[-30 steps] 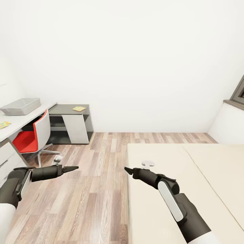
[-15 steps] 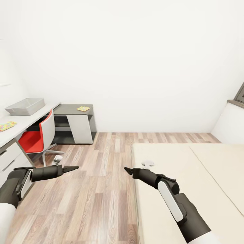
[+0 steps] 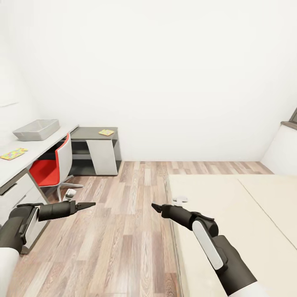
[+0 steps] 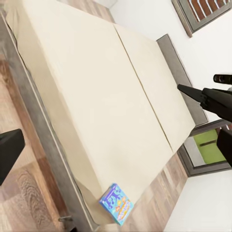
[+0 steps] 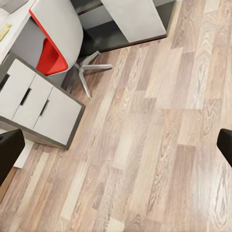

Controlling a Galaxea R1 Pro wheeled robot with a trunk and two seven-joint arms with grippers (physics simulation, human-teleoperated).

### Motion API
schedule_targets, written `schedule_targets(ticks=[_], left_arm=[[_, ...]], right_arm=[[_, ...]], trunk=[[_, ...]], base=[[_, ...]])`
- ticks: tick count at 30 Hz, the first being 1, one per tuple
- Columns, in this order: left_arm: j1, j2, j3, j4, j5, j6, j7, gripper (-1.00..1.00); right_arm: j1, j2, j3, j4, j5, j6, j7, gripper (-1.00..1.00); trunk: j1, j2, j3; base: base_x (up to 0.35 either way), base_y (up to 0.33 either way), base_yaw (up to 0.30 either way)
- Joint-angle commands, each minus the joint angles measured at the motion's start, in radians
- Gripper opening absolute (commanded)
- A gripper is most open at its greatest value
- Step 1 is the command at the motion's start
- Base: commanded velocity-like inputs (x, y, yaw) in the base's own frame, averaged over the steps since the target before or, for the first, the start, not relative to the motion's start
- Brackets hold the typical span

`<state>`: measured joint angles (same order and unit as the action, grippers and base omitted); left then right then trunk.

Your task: Put all the toys in the child's room - the three board games (two on the bed and one on the table), the two jigsaw puzzles on the table, and the tennis ball on the table - inside the toy box on the table in the child's room.

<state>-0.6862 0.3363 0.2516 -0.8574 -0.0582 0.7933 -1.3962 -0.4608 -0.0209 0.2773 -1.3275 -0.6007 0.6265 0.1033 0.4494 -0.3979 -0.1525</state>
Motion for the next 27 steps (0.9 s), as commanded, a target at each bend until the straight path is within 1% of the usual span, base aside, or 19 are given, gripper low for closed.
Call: schedule_targets(ticks=[1, 27], left_arm=[[-0.001, 0.000, 0.002, 0.000, -0.007, 0.010, -0.007, 1.00], [-0.001, 0.000, 0.003, 0.000, -0.006, 0.010, -0.007, 1.00]], right_arm=[[-0.001, -0.001, 0.000, -0.001, 0.001, 0.004, 0.001, 1.00], [-0.002, -0.001, 0.000, -0.001, 0.001, 0.004, 0.002, 1.00]], trunk=[[0.001, -0.002, -0.002], [0.001, -0.002, -0.002]], base=[[0.000, 0.220, 0.000], [0.001, 0.219, 0.000]])
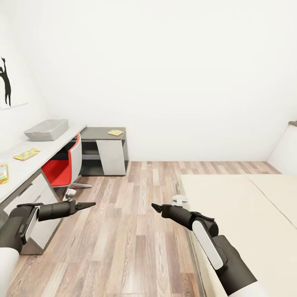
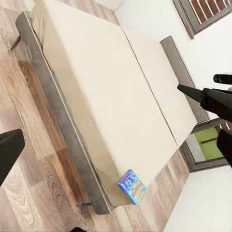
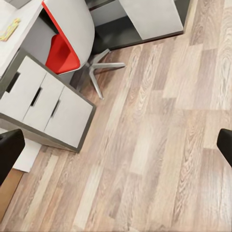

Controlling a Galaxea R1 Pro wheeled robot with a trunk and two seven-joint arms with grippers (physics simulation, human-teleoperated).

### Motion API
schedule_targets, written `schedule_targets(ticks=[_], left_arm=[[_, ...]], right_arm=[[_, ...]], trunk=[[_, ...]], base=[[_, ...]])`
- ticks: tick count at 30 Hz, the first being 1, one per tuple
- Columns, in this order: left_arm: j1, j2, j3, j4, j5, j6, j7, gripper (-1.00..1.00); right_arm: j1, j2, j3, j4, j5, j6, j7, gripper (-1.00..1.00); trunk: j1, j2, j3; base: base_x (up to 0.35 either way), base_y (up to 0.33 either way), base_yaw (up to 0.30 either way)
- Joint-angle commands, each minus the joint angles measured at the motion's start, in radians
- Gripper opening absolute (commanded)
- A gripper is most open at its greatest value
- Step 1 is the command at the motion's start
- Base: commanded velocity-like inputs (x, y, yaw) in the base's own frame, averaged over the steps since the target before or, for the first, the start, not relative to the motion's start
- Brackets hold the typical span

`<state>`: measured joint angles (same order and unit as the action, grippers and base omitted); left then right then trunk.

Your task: Put all the toys in the child's room - the three board games (two on the bed and one on the table), the two jigsaw puzzles on the table, and the tennis ball on the table - inside the toy box on the table in the child's room.

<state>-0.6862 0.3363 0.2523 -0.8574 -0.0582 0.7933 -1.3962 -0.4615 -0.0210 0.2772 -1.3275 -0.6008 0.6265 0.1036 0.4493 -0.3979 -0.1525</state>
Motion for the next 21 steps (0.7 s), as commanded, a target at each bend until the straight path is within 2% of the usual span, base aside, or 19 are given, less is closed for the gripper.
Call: schedule_targets(ticks=[1, 8, 21], left_arm=[[-0.001, 0.000, 0.002, 0.000, -0.006, 0.010, -0.007, 1.00], [-0.001, 0.000, 0.002, 0.000, -0.006, 0.010, -0.007, 1.00], [-0.001, 0.000, 0.002, 0.000, -0.006, 0.010, -0.007, 1.00]], right_arm=[[-0.001, -0.001, 0.000, -0.001, 0.001, 0.004, 0.002, 1.00], [0.000, -0.001, 0.000, -0.001, 0.001, 0.004, 0.002, 1.00], [-0.001, -0.001, 0.000, -0.001, 0.001, 0.004, 0.002, 1.00]], trunk=[[0.001, -0.002, -0.002], [0.001, -0.002, -0.002], [0.001, -0.002, -0.002]], base=[[0.058, 0.221, 0.000], [0.159, 0.228, 0.000], [0.235, 0.213, 0.000]])
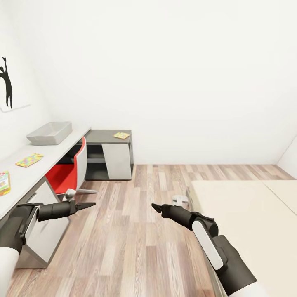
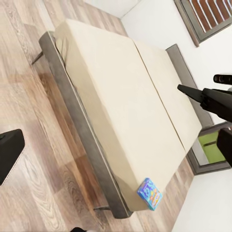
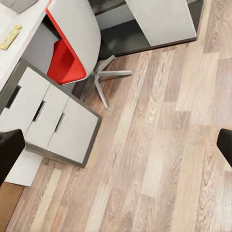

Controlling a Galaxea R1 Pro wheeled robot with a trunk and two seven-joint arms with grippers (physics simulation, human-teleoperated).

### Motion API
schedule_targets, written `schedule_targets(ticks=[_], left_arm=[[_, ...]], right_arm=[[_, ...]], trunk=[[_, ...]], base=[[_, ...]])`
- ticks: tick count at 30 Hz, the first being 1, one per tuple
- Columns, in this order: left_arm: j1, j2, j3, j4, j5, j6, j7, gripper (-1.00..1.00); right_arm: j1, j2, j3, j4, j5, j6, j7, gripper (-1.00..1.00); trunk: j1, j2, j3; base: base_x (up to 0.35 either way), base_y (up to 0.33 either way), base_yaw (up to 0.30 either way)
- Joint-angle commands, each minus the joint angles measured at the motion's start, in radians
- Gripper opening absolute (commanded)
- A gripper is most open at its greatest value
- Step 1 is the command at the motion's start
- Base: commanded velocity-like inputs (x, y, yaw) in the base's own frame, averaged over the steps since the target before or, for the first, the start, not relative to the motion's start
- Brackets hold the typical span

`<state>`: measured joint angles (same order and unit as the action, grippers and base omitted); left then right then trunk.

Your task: Put all the toys in the child's room - the three board games (two on the bed and one on the table), the two jigsaw puzzles on the table, and the tennis ball on the table - inside the toy box on the table in the child's room.

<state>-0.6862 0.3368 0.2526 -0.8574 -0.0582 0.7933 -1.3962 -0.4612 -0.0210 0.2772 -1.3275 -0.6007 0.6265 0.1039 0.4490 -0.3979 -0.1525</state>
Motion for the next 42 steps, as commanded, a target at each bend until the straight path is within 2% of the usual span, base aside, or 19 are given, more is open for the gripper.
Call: schedule_targets(ticks=[1, 7, 28, 42], left_arm=[[-0.001, 0.000, 0.002, 0.000, -0.006, 0.010, -0.007, 1.00], [-0.001, 0.000, 0.002, 0.000, -0.006, 0.010, -0.008, 1.00], [-0.001, 0.001, 0.002, 0.000, -0.001, 0.010, -0.009, 1.00], [-0.001, 0.002, 0.002, 0.000, 0.000, 0.010, -0.010, 1.00]], right_arm=[[-0.001, -0.001, 0.000, -0.001, 0.001, 0.004, 0.002, 1.00], [-0.001, -0.001, 0.000, -0.001, 0.001, 0.004, 0.004, 1.00], [-0.001, -0.001, 0.000, -0.001, 0.000, 0.004, 0.004, 1.00], [-0.001, -0.002, -0.001, 0.000, 0.000, 0.004, 0.004, 1.00]], trunk=[[0.001, -0.002, -0.002], [0.001, -0.002, -0.002], [0.001, -0.002, -0.002], [0.001, -0.002, 0.006]], base=[[0.199, 0.230, 0.000], [0.121, 0.190, 0.000], [0.008, 0.063, -0.005], [-0.048, 0.027, -0.225]])
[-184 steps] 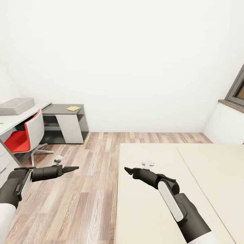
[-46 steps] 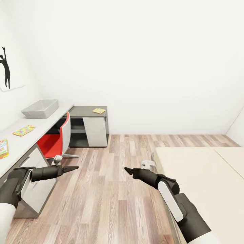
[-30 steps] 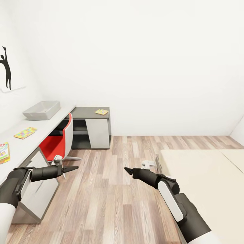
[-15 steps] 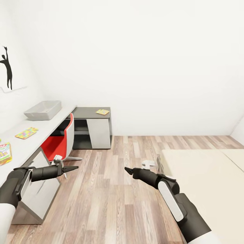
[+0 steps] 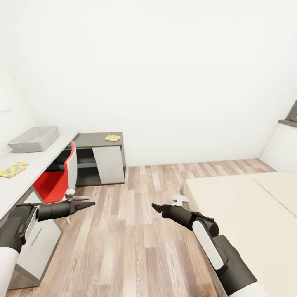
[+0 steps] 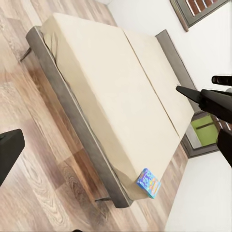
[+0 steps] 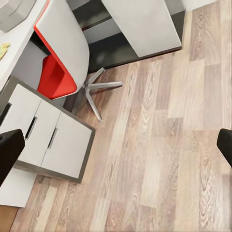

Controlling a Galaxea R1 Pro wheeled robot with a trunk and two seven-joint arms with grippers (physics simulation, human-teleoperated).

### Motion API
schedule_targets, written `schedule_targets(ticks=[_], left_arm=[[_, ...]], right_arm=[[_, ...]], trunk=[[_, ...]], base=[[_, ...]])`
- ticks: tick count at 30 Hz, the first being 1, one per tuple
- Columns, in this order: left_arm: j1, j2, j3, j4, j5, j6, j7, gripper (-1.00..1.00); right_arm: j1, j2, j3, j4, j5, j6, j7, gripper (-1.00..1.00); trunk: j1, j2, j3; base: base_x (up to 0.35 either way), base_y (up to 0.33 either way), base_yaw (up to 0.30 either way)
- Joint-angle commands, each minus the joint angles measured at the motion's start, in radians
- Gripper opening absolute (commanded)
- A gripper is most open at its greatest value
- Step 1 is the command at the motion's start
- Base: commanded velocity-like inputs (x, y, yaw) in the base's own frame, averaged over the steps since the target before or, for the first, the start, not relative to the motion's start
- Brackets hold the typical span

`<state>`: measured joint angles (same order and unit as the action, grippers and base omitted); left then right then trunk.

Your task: Put all the toys in the child's room - the three board games (two on the bed and one on the table), the two jigsaw puzzles on the table, and the tennis ball on the table - inside the toy box on the table in the child's room.

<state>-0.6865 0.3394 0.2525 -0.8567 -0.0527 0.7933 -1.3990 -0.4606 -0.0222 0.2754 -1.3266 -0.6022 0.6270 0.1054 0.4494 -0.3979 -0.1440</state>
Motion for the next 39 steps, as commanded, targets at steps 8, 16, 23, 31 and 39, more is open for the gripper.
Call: schedule_targets(ticks=[8, 16, 23, 31, 39], left_arm=[[-0.001, 0.001, 0.002, -0.001, -0.006, 0.011, -0.007, 1.00], [-0.001, 0.002, 0.003, -0.001, -0.006, 0.011, -0.008, 1.00], [-0.001, 0.003, 0.003, -0.001, -0.005, 0.011, -0.009, 1.00], [-0.001, 0.003, 0.004, -0.001, -0.005, 0.011, -0.009, 1.00], [-0.002, 0.004, 0.004, -0.001, -0.005, 0.011, -0.009, 1.00]], right_arm=[[-0.002, 0.001, 0.001, 0.004, 0.001, 0.002, 0.001, 1.00], [-0.001, 0.000, 0.001, 0.009, -0.001, -0.022, 0.002, 1.00], [-0.002, -0.003, 0.001, 0.012, -0.009, -0.067, 0.011, 1.00], [-0.002, -0.003, 0.001, 0.015, -0.010, -0.073, 0.010, 1.00], [-0.002, -0.002, 0.001, 0.016, -0.010, -0.075, 0.008, 1.00]], trunk=[[0.001, -0.002, 0.003], [0.001, -0.002, 0.010], [0.001, -0.002, 0.016], [0.001, -0.002, 0.023], [0.001, -0.002, 0.030]], base=[[-0.005, 0.001, -0.256], [0.000, 0.000, -0.257], [0.000, 0.000, -0.257], [0.000, 0.000, -0.240], [0.000, 0.000, -0.219]])
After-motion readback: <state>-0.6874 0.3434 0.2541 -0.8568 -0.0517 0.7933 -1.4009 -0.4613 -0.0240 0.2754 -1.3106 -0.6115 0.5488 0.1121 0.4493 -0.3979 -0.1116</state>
